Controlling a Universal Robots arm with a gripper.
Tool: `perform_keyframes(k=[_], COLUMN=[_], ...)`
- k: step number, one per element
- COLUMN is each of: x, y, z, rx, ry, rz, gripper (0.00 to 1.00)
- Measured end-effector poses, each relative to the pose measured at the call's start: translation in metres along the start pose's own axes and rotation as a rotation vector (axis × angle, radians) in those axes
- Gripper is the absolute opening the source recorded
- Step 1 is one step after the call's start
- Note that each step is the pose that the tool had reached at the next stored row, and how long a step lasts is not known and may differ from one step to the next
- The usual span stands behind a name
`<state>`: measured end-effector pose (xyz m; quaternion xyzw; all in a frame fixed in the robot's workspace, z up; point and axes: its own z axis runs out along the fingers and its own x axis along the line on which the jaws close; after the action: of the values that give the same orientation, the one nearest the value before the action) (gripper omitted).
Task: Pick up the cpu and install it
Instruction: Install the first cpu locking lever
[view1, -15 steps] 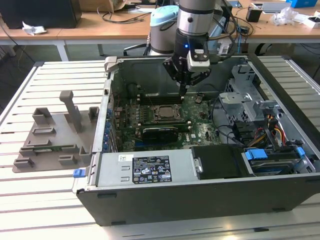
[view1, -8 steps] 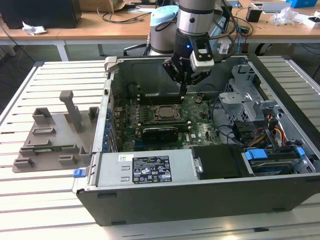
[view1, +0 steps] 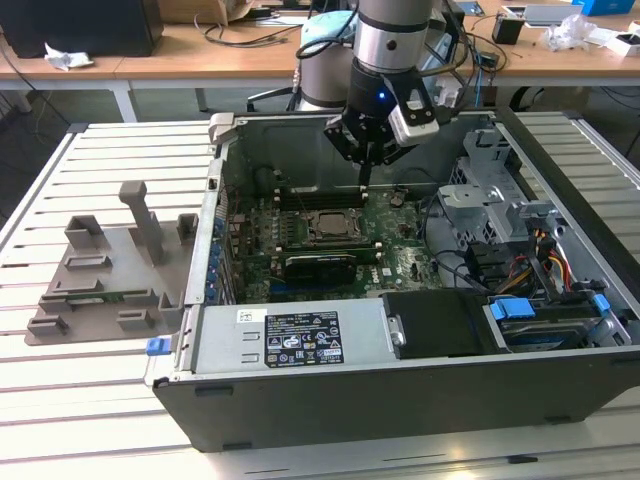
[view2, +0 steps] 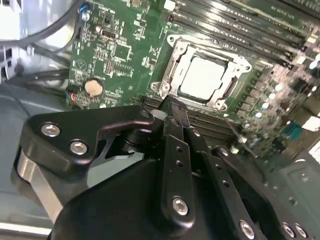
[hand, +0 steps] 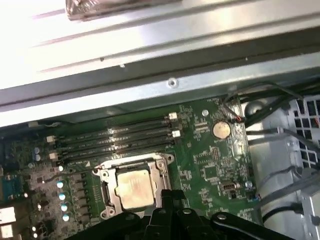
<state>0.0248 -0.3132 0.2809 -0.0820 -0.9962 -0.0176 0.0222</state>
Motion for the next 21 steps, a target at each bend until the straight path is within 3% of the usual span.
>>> perform_keyframes(k=[2, 7, 11, 14, 21], x=[0.0, 0.0, 0.0007, 0.0115, 0.0519], y=[0.0, 0.0, -0.0001, -0.002, -0.0087], z=[0.0, 0.0001, 0.0001, 0.0007, 0.0041], rx=[0.0039, 0.0091, 0.0102, 0.0101, 0.0099], ry=[0.0026, 0.006, 0.0067, 0.0062, 0.0038], rz=[-0.081, -0.192, -0.213, -0.213, -0.213], gripper=[0.11, 0.11, 0.11, 0.11, 0.11])
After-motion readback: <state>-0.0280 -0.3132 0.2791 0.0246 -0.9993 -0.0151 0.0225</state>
